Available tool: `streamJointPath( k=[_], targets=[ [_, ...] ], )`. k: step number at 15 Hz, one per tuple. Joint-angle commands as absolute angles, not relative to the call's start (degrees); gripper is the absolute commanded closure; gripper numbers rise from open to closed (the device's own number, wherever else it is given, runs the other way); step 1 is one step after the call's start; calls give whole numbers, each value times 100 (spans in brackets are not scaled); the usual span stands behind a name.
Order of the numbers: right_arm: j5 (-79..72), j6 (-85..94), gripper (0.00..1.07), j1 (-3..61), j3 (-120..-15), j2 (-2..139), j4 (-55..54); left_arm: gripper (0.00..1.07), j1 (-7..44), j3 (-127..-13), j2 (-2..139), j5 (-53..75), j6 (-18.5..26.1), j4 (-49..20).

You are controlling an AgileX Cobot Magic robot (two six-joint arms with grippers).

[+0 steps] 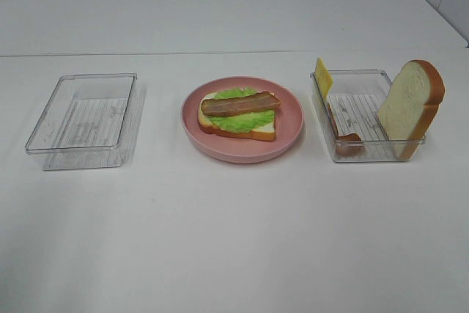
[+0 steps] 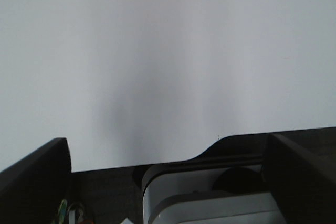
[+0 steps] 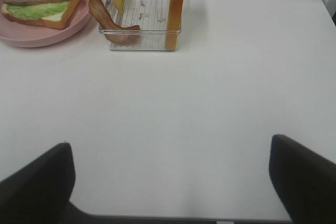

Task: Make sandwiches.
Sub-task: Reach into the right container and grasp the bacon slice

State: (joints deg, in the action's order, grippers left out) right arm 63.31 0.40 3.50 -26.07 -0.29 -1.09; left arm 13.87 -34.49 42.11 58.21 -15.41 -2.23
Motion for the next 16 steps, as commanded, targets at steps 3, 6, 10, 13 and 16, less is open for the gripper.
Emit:
streamJointPath(
  k=[3,6,10,13,16],
  targets=[
    [6303,0,10,372,-2584,-189,-109,16,1364,-3111,2212,5712,-1243,-229],
    [6303,0,10,372,-2584,-189,-109,16,1364,-3123,1261,5661,-756,-252],
    [6303,0,10,372,-2584,-189,-109,16,1364,-2991,1192,6148,166,-424],
    [6303,0,10,372,-2584,-189,-109,16,1364,-2979,1123,6159,172,-481],
    [6303,0,10,372,-2584,-189,-109,16,1364,-2979,269,6154,-126,-355]
  ],
)
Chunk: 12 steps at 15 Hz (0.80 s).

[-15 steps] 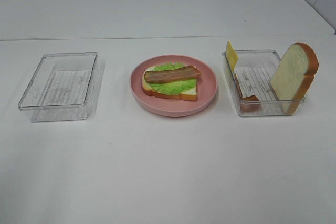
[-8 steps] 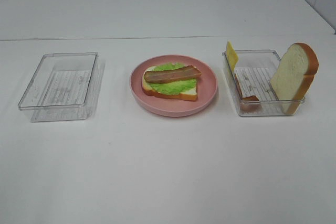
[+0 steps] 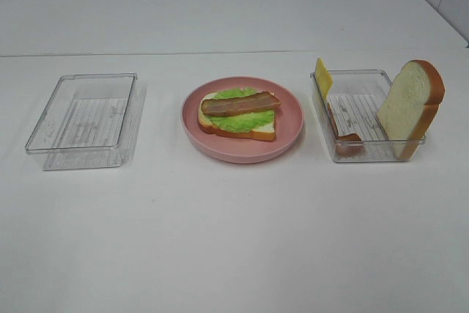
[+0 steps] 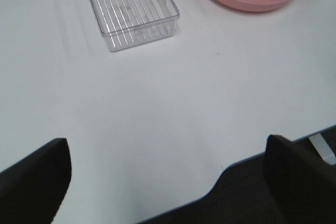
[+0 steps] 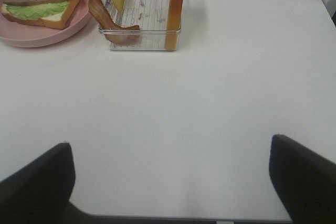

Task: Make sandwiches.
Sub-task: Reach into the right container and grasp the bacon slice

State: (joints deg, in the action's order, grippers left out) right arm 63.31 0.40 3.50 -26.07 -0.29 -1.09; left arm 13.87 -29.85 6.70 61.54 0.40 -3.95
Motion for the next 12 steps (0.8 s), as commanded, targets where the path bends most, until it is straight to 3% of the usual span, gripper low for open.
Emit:
streamJointPath(
  k=[1,8,9,10,12],
  targets=[
    [6303,0,10,372,-2584,-189,-109,16,1364,-2979,6,6154,-223,-292],
    [6303,0,10,372,-2584,-178,-109,16,1341,-2974,-155,6159,-418,-143],
    [6303,0,10,372,-2584,-178,-109,16,1060,-2974,-155,6159,-424,-143],
    [6303,0,10,372,-2584,-178,-109,16,430,-2974,-155,6159,-413,-143],
    [6303,0,10,372,-2584,-178,-109,16,-120,-2974,-155,6159,-372,-166]
  ],
)
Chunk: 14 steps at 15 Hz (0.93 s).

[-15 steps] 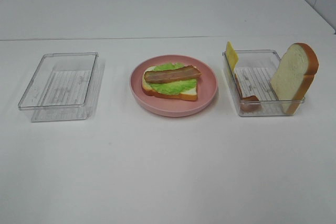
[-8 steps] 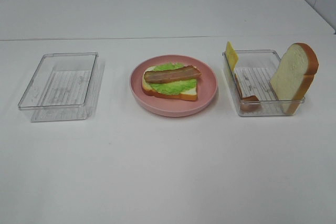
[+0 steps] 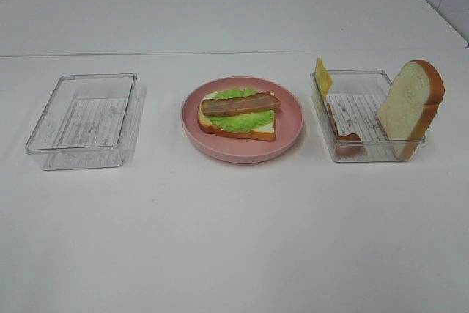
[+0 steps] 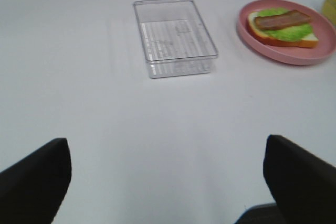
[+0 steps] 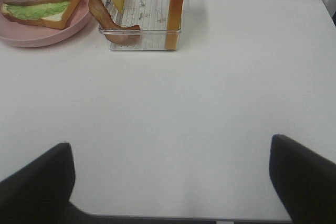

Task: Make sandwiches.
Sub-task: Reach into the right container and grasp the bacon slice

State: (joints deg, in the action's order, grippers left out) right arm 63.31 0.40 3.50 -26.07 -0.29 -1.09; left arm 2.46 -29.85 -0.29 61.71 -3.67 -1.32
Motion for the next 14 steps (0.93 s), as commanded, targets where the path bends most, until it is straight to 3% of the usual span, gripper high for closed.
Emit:
streamJointPath(
  k=[1,14],
  targets=[
    [6303,0,10,372,-2584,-178,-109,16,-269,-2974,-155,6159,-321,-201],
    [6303,0,10,372,-2584,-178,-109,16,-384,-2974,-132,6154,-166,-292]
  ],
)
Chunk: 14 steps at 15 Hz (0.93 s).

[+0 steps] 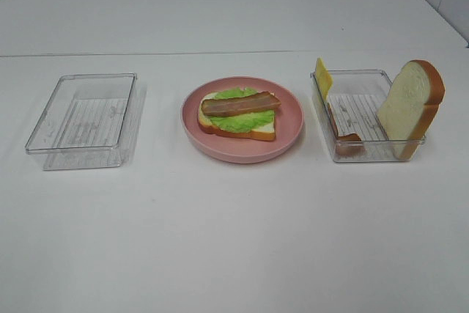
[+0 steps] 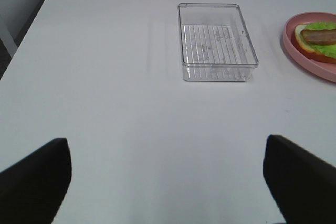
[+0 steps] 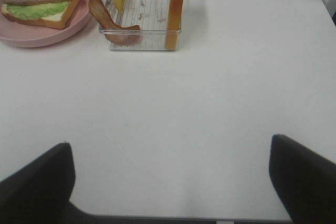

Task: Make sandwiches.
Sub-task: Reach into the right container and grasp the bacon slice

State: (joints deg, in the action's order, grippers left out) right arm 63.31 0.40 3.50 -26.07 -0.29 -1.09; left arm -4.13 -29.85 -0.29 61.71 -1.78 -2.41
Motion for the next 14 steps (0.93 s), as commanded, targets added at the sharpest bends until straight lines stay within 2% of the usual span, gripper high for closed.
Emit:
streamJointPath(
  k=[1,11,14],
  targets=[
    [6303,0,10,372,-2584,-178,-109,16,-384,-2974,-132,6154,-166,-292],
    [6303,0,10,372,-2584,-172,-189,16,-384,-2974,-132,6154,-166,-292],
    [6240,0,10,372,-2756,218,-155,16,-384,-2974,-132,6154,-166,-292]
  ],
)
